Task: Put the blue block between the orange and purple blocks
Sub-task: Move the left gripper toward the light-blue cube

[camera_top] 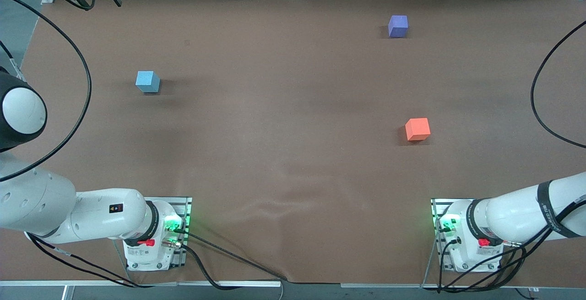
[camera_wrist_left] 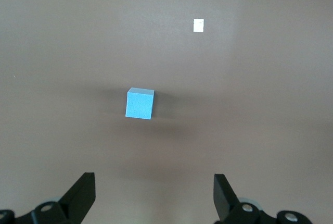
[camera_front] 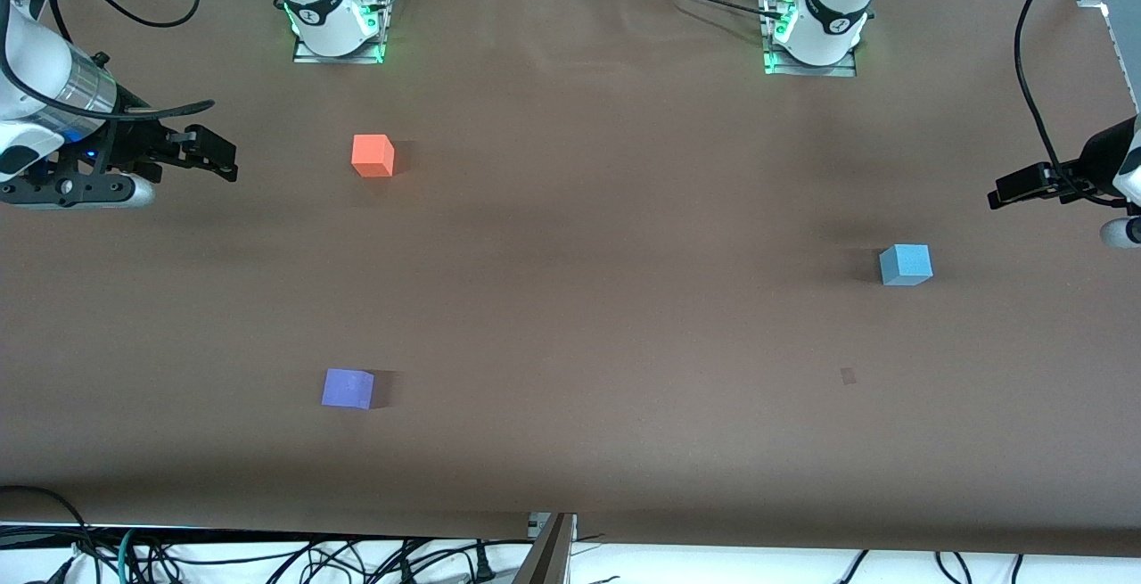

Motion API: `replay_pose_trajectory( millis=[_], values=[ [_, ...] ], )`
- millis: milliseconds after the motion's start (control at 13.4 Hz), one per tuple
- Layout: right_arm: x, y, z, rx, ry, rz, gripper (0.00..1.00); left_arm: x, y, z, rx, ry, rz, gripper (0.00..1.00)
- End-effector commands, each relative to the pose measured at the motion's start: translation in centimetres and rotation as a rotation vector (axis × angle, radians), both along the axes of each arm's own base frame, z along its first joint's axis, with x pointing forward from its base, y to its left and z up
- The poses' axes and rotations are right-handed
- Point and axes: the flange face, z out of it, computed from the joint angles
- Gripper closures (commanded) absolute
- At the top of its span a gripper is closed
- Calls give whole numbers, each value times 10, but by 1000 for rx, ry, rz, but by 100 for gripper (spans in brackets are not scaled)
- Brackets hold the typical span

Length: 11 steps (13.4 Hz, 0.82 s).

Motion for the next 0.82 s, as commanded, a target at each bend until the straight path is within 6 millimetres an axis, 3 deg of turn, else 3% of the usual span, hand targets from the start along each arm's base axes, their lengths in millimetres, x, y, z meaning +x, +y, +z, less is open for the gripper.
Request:
replay_pose_trajectory(
  millis=[0,149,224,522,596,746],
  values=[
    [-3,-2,3,18,2,-14,0,1,5,-3,-11,31,8,0],
    [-3,-1,3,18,3,-12,0,2,22,-18,-20,68,29,0],
    [-3,-1,3,18,3,-12,0,6,32,-36,-38,93,37,0],
    [-3,-2,3,18,3,-14,0,25,38,-93,-34,128,35,0],
    [-3,-2,4,18,2,-14,0,29,40,-113,-33,117,29,0],
    [-3,-2,3,18,3,-14,0,33,47,-171,-43,74,-56,0]
  ],
)
